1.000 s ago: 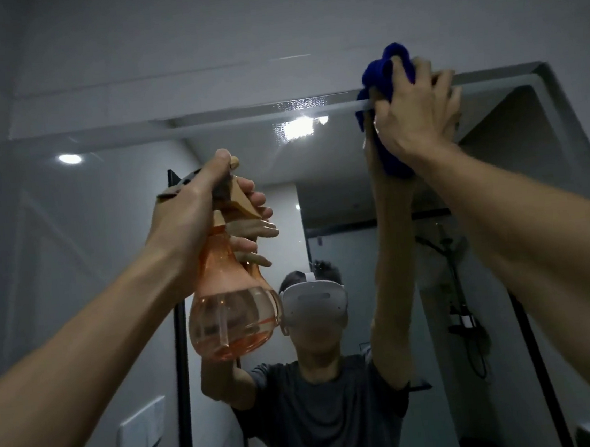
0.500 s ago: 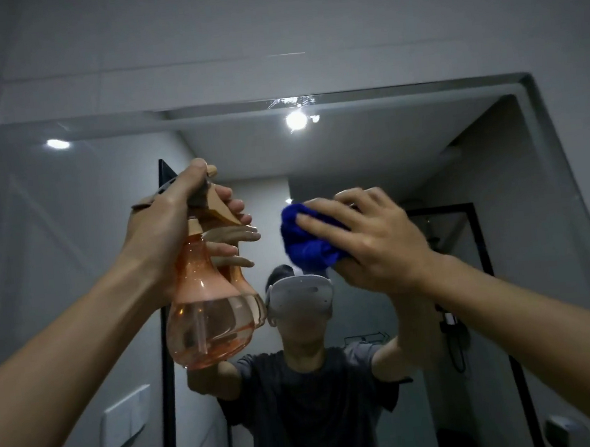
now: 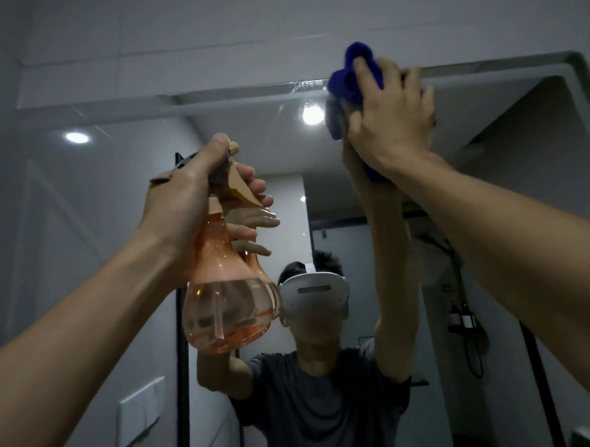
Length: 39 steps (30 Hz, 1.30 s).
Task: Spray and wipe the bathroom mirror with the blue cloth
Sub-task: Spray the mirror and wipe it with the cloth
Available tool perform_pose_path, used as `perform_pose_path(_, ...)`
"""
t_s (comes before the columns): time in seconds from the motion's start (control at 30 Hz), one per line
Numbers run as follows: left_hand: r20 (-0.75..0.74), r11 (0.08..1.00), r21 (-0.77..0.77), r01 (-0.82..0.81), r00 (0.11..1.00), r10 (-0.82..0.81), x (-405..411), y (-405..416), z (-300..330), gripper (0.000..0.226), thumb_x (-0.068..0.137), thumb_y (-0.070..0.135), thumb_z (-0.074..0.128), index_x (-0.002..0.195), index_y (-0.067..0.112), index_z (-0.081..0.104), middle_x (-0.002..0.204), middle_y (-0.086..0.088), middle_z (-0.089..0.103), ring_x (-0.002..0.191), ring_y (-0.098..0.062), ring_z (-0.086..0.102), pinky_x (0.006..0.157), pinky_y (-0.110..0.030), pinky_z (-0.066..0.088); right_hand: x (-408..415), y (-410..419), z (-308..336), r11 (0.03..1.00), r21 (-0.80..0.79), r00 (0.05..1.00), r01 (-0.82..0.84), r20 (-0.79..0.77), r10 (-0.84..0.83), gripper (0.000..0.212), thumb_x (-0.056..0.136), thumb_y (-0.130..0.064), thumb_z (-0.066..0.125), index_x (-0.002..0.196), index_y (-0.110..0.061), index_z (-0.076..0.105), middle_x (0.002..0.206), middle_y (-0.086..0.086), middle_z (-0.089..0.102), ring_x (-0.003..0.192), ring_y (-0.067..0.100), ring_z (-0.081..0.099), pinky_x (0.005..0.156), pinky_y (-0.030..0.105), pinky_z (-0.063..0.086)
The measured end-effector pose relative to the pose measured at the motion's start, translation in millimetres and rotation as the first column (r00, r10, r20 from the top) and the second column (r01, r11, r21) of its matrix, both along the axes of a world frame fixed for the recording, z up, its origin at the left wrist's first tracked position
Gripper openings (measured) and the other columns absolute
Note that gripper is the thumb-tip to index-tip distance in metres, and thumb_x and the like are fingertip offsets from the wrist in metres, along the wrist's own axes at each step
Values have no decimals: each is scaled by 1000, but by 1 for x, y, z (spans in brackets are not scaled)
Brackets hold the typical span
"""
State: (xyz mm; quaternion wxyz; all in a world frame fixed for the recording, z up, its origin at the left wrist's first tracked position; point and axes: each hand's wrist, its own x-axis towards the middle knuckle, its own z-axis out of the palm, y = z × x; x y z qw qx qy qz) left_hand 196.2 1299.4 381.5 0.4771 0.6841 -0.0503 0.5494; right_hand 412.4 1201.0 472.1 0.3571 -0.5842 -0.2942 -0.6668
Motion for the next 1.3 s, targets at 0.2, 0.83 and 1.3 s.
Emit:
perform_pose_path(0.2, -11, 999, -36, -8, 1000, 8, -4, 3, -7, 43, 96, 49, 49, 102, 11, 67, 87, -6, 76, 82, -20, 76, 54, -27, 56, -6, 12, -66, 961, -264, 956, 83, 292, -3, 63, 91, -47, 47, 148, -20, 39, 144, 10, 47, 119, 33, 47, 93, 44, 38)
perform_pose_path(0.83, -67, 967, -30, -254, 966, 251, -86, 11, -38, 48, 94, 50, 52, 101, 5, 68, 95, -14, 75, 88, -25, 75, 47, -28, 55, -5, -6, -126, 985, -169, 999, 39, -1, -39, 63, 94, -43, 43, 150, -15, 34, 144, 14, 43, 114, 35, 40, 86, 45, 36)
perform_pose_path(1.3, -54, 976, -114, -183, 983, 178, -98, 54, -45, 42, 93, 46, 56, 86, 6, 69, 74, -8, 75, 63, -17, 73, 43, -26, 53, -23, 23, -109, 997, -15, 994, 77, -75, -78, 60, 94, -41, 41, 147, -13, 35, 142, 18, 42, 114, 40, 43, 87, 48, 39)
